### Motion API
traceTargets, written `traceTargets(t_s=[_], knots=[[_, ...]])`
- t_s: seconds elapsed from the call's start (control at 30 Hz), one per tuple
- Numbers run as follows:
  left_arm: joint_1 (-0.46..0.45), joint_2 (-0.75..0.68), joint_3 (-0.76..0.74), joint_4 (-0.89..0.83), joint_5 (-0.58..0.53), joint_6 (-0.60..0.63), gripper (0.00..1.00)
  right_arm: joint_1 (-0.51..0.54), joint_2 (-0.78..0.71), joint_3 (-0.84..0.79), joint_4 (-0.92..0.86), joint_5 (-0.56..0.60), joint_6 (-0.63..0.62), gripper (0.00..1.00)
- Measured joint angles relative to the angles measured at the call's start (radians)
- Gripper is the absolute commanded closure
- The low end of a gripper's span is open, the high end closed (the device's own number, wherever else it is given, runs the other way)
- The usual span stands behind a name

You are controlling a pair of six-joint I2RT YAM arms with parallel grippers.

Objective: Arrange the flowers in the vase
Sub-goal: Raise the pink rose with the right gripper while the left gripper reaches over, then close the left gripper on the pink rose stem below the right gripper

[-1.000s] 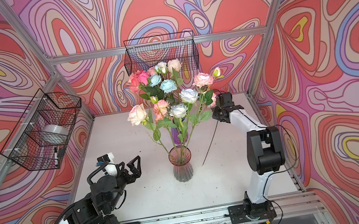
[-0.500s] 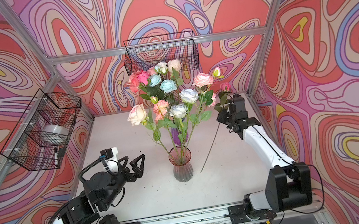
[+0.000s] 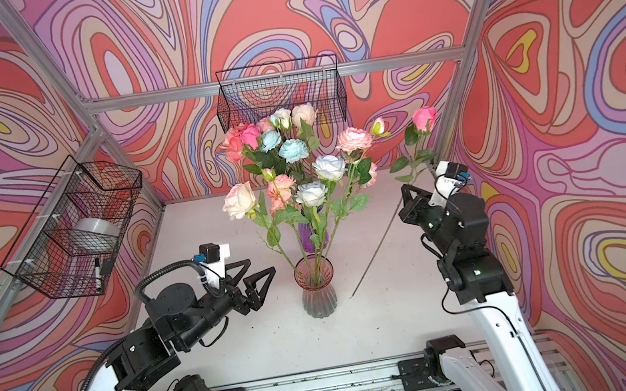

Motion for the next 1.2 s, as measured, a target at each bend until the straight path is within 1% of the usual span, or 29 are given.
traceTargets(t_s=[0.13,0.2,0.33,0.43,0.53,0.7,0.77,0.83,0.93,0.97,1.07,1.17,1.2], knots=[[-0.001,0.093,0.17,-0.013,0.118,0.047,0.29,0.0,-0.11,-0.012,0.05,-0.076,-0.003,1.0],[-0.011,0.151,0.264,-0.03,0.162,0.071,0.3,0.0,-0.143,-0.011,0.073,-0.118,0.001,1.0],[-0.097,0.315,0.486,-0.072,0.219,0.133,0.33,0.0,-0.14,0.002,0.109,-0.224,0.026,1.0],[-0.145,0.444,0.612,-0.095,0.266,0.158,0.34,0.0,-0.128,0.01,0.124,-0.297,0.046,1.0],[-0.166,0.563,0.701,-0.119,0.3,0.169,0.35,0.0,-0.127,0.029,0.129,-0.356,0.06,1.0],[-0.203,0.747,0.847,-0.169,0.317,0.173,0.4,0.0,-0.127,0.053,0.163,-0.445,0.108,1.0],[-0.215,0.789,0.877,-0.178,0.317,0.17,0.41,0.0,-0.126,0.053,0.179,-0.479,0.137,1.0],[-0.224,0.806,0.877,-0.178,0.319,0.164,0.41,0.0,-0.126,0.053,0.187,-0.505,0.156,1.0],[-0.225,0.808,0.873,-0.175,0.321,0.151,0.45,0.0,-0.128,0.053,0.188,-0.524,0.163,1.0],[-0.225,0.808,0.873,-0.171,0.321,0.149,0.48,0.0,-0.129,0.053,0.188,-0.53,0.165,1.0],[-0.224,0.809,0.873,-0.163,0.321,0.142,0.59,0.0,-0.129,0.043,0.201,-0.549,0.178,1.0],[-0.224,0.818,0.879,-0.16,0.323,0.135,0.65,0.0,-0.128,0.025,0.217,-0.557,0.189,1.0],[-0.224,0.824,0.883,-0.157,0.325,0.133,0.71,0.0,-0.128,0.018,0.223,-0.56,0.195,1.0]])
